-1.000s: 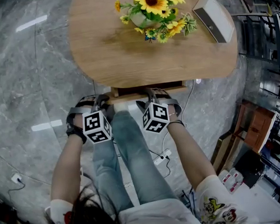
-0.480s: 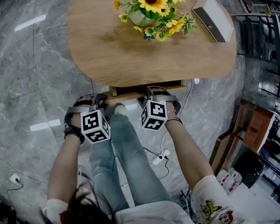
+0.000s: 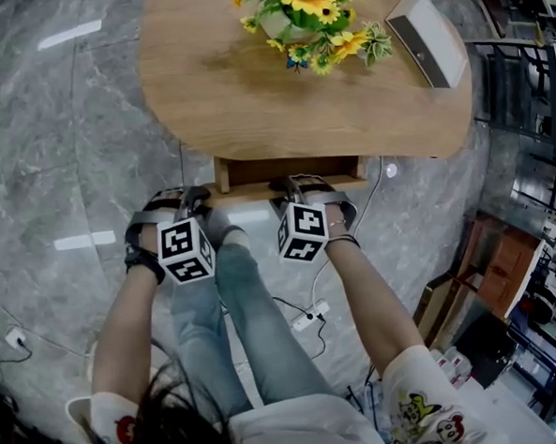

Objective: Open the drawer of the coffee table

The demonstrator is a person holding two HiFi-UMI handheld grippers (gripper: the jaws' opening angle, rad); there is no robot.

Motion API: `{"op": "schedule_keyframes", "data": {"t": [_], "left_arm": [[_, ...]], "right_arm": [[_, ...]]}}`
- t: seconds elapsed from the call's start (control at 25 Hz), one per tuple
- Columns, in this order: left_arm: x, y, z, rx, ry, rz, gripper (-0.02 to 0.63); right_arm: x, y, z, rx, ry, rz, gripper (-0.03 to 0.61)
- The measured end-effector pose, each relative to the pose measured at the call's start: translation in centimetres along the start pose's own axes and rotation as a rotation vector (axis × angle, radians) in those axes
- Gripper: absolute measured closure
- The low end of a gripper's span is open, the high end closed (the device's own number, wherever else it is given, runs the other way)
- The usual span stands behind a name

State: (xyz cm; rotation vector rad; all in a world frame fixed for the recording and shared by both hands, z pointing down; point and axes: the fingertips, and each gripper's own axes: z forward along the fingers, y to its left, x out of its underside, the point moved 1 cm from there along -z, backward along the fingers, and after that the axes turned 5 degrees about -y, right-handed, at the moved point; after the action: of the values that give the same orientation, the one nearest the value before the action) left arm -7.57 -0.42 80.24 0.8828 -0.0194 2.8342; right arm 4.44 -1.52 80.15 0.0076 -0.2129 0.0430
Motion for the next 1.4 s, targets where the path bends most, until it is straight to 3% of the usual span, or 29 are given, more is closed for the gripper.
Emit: {"op": "schedule_keyframes", "data": {"t": [0.84,1.4], "left_arm": [[0.6,-7.5,-0.3,0.001,0.042,-0.009,0.545],[1.5,-9.7,0.6,-0.019,0.057,-0.043,0.541]], "right_arm": [[0.8,7.2,-0.5,-0.028,-0.013,-0.025,0.508],[1.2,9.7,0.5,-0.03,0.003,-0.005,0.506]]}}
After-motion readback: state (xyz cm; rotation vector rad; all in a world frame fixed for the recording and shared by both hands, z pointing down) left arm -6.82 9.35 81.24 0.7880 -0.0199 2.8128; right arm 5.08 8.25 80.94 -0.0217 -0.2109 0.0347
